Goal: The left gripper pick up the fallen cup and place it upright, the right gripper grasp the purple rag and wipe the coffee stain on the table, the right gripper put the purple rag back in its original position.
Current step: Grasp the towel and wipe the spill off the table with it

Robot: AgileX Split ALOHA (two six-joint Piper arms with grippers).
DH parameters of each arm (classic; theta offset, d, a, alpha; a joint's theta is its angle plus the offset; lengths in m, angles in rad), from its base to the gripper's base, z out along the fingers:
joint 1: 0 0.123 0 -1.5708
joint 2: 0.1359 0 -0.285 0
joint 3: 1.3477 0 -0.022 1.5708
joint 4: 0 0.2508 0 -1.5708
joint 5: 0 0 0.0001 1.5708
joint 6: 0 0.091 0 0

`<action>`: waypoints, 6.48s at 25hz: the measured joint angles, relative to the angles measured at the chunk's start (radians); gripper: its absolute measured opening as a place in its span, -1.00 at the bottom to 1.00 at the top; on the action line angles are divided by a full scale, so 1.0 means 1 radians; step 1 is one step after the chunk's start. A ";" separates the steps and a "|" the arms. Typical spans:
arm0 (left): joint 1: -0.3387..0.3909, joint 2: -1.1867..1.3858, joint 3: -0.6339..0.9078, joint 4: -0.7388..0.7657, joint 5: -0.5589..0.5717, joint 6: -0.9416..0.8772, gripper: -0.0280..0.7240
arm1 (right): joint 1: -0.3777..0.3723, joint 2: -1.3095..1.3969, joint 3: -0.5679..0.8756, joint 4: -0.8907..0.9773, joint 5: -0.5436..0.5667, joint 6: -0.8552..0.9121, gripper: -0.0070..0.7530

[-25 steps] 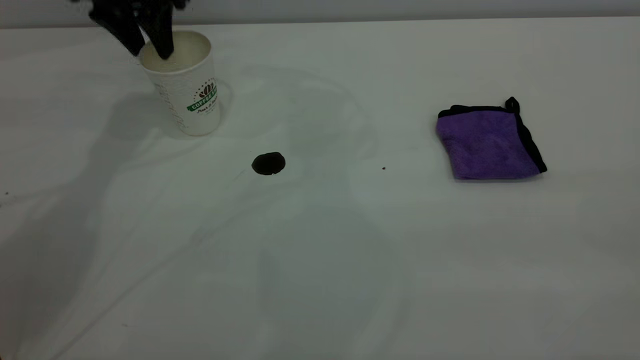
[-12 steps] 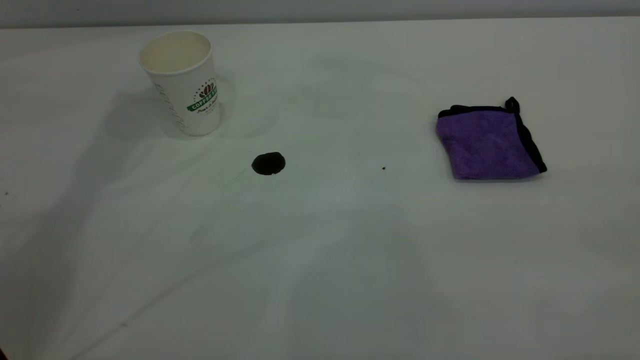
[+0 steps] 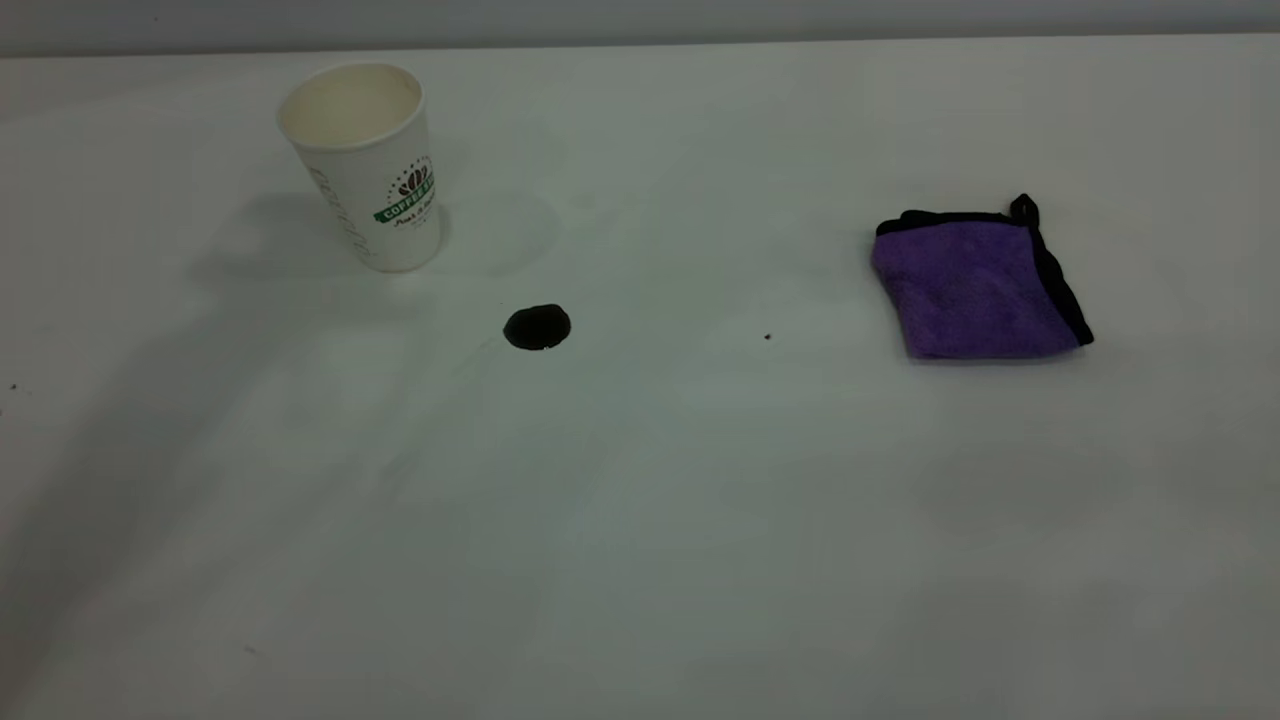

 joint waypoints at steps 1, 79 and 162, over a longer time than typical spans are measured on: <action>-0.012 -0.027 0.002 0.002 0.000 -0.021 0.27 | 0.000 0.000 0.000 0.000 0.000 0.000 -0.35; 0.342 -1.746 1.530 0.017 -0.045 0.098 0.55 | 0.000 0.000 0.003 0.008 -0.014 0.000 -0.35; 0.342 -1.747 1.530 0.016 -0.044 0.098 0.55 | 0.415 2.648 -1.279 0.386 -0.715 -0.596 -0.84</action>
